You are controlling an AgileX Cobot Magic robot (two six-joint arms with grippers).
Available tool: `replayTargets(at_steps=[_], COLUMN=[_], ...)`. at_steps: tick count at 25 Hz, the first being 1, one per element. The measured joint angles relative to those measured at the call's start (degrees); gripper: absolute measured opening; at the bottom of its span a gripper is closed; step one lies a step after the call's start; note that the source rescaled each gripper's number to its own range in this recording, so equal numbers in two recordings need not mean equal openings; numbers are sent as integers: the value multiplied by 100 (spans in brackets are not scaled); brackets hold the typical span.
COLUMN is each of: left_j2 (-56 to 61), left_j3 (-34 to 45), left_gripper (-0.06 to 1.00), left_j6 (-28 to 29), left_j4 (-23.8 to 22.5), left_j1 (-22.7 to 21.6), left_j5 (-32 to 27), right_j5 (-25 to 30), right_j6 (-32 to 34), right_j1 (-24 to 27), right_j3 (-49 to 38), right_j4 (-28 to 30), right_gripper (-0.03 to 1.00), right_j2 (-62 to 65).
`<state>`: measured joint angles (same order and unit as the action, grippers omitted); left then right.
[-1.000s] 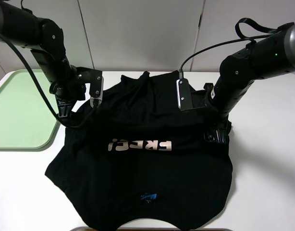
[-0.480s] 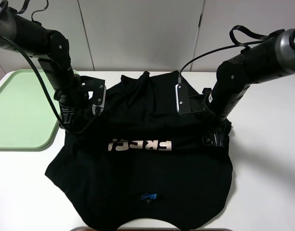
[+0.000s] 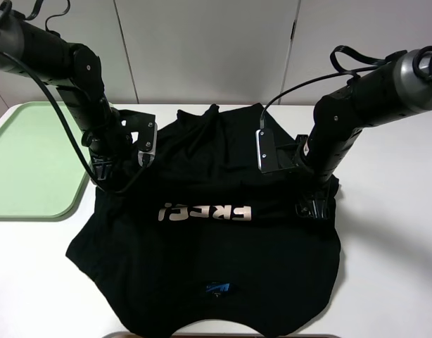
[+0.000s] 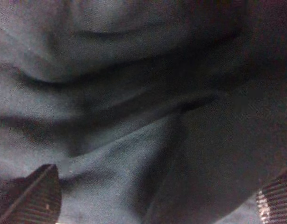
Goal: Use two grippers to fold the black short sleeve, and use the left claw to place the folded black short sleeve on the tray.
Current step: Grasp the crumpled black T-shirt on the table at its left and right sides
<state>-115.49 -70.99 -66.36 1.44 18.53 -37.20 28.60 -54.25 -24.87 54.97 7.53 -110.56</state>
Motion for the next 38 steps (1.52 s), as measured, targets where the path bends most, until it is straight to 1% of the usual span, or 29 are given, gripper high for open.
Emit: replayTargets(at_steps=[7,10,14,22,23,24,26,29,32,35,36,37,38], left_j2=[-200,-214,-214,-214,-214,-214,-214,-214,-214,-214,-214,-214,-214], left_j3=[-4,-4,-4,-4,-4,-4,-4,-4,-4,-4,-4,-4,-4], left_gripper=[79,75,58,11,6,3,1,0,0,0,0,0,0], left_j6=[-11,-43,-49,-54,-62,-76,-90,-90,-90,-90,-90,-90,-90], left_j4=[2,2,2,2,2,2,2,2,2,2,2,2,2], left_j1=[0,0,0,0,0,0,0,0,0,0,0,0,0], left_j5=[-52,-47,-47,-47,-47,-47,-52,-52,-52,-52,-52,-52,-52], right_j5=[0,0,6,-80,-104,-119,-145,-146,-146,-155,-153,-157,-157], right_j6=[0,0,5,243,273,299,357,407,409,409,409,409,414], right_j1=[0,0,0,0,0,0,0,0,0,0,0,0,0], right_j3=[0,0,0,0,0,0,0,0,0,0,0,0,0], right_j4=[-4,-4,-11,-13,-13,-13,-13,-23,-23,-23,-23,-23,-23], right_gripper=[100,100,100,100,98,94,82,55,31,10,4,0,0], right_j2=[0,0,0,0,0,0,0,0,0,0,0,0,0])
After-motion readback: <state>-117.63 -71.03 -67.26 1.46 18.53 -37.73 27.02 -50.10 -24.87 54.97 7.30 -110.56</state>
